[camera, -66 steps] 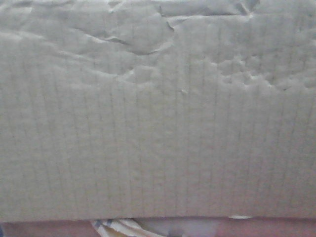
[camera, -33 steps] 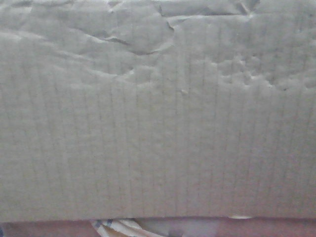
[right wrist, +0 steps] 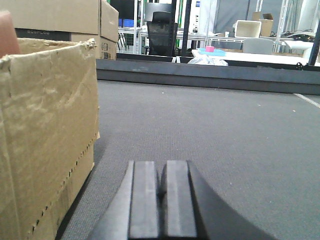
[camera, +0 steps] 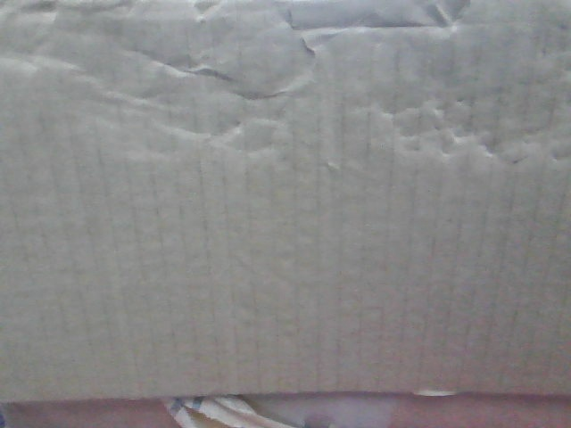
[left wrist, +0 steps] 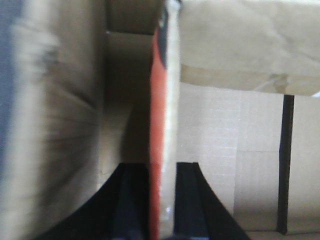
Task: Stack two boxes on right shelf middle
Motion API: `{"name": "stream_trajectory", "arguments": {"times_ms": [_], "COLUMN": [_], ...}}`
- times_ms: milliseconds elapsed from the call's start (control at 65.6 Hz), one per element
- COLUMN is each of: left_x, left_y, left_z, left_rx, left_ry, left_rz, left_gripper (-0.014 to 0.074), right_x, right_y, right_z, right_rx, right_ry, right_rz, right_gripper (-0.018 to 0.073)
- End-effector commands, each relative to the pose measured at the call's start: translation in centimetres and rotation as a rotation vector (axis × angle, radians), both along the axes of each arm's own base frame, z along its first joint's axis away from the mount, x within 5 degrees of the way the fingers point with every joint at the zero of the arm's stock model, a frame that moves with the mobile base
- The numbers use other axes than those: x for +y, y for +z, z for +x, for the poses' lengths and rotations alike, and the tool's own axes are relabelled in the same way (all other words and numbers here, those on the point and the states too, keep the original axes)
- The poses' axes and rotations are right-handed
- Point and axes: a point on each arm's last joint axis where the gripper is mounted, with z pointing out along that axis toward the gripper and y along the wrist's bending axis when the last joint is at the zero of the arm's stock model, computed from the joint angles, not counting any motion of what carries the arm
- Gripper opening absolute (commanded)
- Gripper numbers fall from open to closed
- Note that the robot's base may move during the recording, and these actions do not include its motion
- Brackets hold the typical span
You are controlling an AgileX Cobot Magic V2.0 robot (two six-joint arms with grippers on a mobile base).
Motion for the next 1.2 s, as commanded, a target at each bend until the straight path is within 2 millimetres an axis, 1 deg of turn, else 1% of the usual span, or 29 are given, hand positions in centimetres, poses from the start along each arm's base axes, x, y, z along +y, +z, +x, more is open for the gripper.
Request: {"name": "stream_trajectory", "arguments": {"times_ms": [0,320,457,823,915,1067,1189], "left_x": [-0.38,-0.26,-0.66,-0.77,-0.77,-0.82,-0.83], "left_y": [-0.06,-0.08,-0.17,-0.18,-0.18,-0.19,-0.08], "left_z": [0.2,0.22,-0.05,-0.09,-0.09,-0.13,-0.11], "left_rx": [-0.023,-0.025,-0.001,0.005,0.005,0.009,0.006], "left_ry": [0.002,-0.01,-0.05,-0.051,-0.051,-0.051,-0.051], "left_rz": [-0.005,0.018,-0.004,-0.018,-0.018,-0.024,-0.026], "left_gripper": [-0.0111,-0.0111,-0.0111,-0.0106,-0.0041,0.0141,0.0241], "right_x": [-0.02,-0.02,-0.02,-0.02,-0.02,-0.02,-0.02], "right_y": [0.22,0.22,0.22,0.22,0.22,0.22,0.22], "right_z": [-0.04,-0.04,-0.04,-0.04,-0.04,-0.04,-0.04], "right_rx": [-0.024,-0.024,-0.024,-0.024,-0.024,-0.024,-0.024], "right_ry": [-0.003,-0.003,-0.003,-0.003,-0.003,-0.003,-0.003], "right_rz": [-0.008,-0.008,-0.008,-0.008,-0.008,-0.008,-0.008], "right_gripper": [-0.0162,-0.0162,-0.0162,-0.0162,-0.0162,-0.0162,-0.0162]}}
